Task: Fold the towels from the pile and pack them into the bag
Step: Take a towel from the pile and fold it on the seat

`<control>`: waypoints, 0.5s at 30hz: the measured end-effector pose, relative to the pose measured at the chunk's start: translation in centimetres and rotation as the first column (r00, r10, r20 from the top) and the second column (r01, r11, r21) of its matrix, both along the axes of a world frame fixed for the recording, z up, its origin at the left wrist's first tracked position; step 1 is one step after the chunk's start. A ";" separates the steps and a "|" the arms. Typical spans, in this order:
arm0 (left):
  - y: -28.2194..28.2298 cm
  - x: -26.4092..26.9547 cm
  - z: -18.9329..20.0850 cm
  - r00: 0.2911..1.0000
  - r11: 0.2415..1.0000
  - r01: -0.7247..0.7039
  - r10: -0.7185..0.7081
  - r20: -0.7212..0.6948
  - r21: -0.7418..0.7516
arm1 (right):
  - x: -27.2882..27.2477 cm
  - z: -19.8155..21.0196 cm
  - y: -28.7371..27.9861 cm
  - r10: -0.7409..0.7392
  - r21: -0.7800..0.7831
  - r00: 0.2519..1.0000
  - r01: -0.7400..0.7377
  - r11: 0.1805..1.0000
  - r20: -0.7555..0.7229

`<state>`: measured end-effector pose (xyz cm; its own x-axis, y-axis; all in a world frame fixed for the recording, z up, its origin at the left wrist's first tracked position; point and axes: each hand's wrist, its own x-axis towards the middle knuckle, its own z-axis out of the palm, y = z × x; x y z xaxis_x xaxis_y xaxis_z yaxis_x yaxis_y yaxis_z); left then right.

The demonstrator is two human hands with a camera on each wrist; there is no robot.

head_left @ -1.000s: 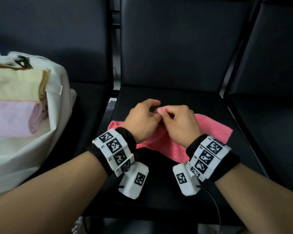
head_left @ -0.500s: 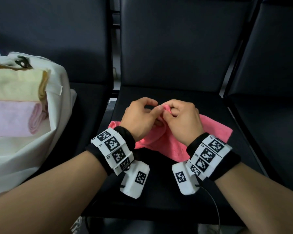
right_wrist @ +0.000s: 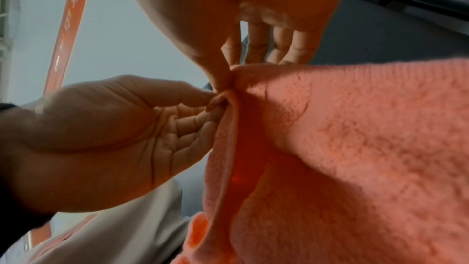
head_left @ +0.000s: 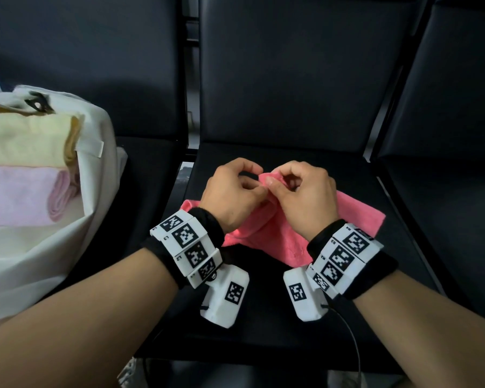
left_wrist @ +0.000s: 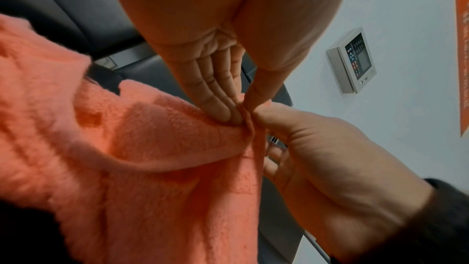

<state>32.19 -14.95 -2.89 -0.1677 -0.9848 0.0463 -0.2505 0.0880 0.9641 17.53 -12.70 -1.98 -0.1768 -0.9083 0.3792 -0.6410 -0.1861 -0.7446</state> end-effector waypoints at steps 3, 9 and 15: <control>0.1 0.0 0.2 1.000 1.000 -0.015 0.015 -0.023 0.004 | -0.1 0.2 0.1 0.009 0.018 1.000 -0.010 1.000 0.008; 0.1 0.0 0.4 0.998 0.998 -0.056 0.056 -0.041 -0.006 | 0.2 -0.2 -0.1 0.087 0.121 0.996 -0.085 0.989 -0.013; 0.0 0.2 0.6 0.993 0.995 -0.101 0.101 -0.063 0.017 | 0.7 -0.2 0.0 0.192 0.216 0.981 -0.193 0.957 0.024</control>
